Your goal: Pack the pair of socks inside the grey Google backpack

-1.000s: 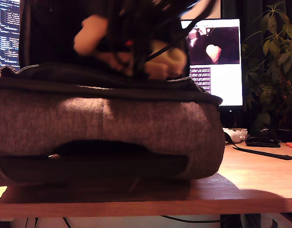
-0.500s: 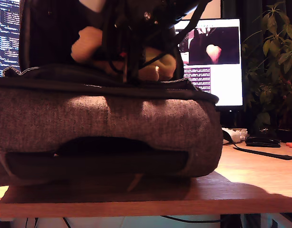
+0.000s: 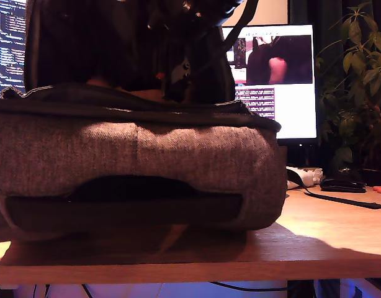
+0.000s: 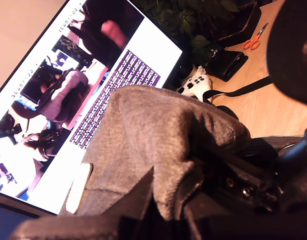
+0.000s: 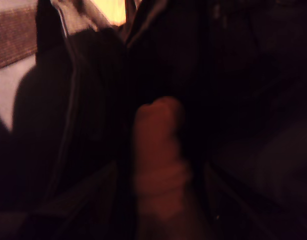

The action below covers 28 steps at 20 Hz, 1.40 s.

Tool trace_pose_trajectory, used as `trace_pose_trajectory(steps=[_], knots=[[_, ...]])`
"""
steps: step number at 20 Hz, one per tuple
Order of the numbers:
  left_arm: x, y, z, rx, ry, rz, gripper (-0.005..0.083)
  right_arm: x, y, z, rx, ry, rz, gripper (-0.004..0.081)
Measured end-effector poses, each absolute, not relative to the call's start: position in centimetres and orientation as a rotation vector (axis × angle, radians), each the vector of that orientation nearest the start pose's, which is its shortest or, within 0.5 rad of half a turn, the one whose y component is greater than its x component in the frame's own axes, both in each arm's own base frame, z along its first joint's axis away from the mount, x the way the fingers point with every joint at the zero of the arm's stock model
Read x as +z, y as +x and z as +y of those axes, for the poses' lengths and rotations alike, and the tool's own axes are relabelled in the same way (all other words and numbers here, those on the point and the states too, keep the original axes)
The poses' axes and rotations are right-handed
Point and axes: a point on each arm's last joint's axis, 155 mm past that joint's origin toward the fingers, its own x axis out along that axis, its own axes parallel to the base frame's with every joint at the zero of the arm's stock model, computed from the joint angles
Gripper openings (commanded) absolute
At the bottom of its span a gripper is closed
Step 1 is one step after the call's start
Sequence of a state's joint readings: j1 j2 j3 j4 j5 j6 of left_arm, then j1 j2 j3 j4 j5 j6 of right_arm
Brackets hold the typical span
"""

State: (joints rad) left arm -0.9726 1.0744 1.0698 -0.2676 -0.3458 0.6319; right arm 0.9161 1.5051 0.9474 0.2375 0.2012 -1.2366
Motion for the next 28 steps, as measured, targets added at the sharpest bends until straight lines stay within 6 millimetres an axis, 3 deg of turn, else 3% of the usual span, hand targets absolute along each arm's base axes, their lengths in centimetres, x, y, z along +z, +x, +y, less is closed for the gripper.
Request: trace_pose_trajectory(steps=[7,13,22,28], knots=[[32.7,26.2,-27.4,-0.685,0.776,0.02,-0.0024,19.9,31.1,35.2,0.782,-1.164,-0.033,0.0491],[32.5,26.9,-27.1,-0.68,0.77,0.031,-0.0024,19.2,30.8,33.4,0.745,-1.027,0.127,0.044],[32.9,28.1,-26.0,-0.68,0.749,0.04,-0.0025,18.9,30.3,33.6,0.731,-0.919,0.182,0.044],[33.6,27.9,-25.5,-0.697,0.756,0.061,-0.0025,19.2,29.8,33.8,0.749,-0.905,0.183,0.044]])
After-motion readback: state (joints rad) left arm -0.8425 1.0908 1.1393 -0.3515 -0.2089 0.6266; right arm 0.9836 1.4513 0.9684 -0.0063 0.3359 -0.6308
